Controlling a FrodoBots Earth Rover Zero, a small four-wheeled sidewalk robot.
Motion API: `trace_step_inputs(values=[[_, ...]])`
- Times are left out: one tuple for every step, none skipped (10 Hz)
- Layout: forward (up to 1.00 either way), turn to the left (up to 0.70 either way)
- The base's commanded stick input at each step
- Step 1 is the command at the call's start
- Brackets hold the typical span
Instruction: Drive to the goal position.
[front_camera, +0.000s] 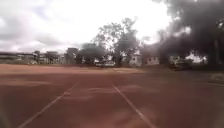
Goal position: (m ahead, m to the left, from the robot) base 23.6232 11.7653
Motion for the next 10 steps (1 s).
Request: trace_step_inputs(values=[[0.85,0.0],[0.85,0.0],[0.85,0.0],[0.85,0.0],[0.85,0.0],[0.85,0.0],[0.85,0.0],[0.85,0.0],[0.85,0.0],[0.85,0.0]])
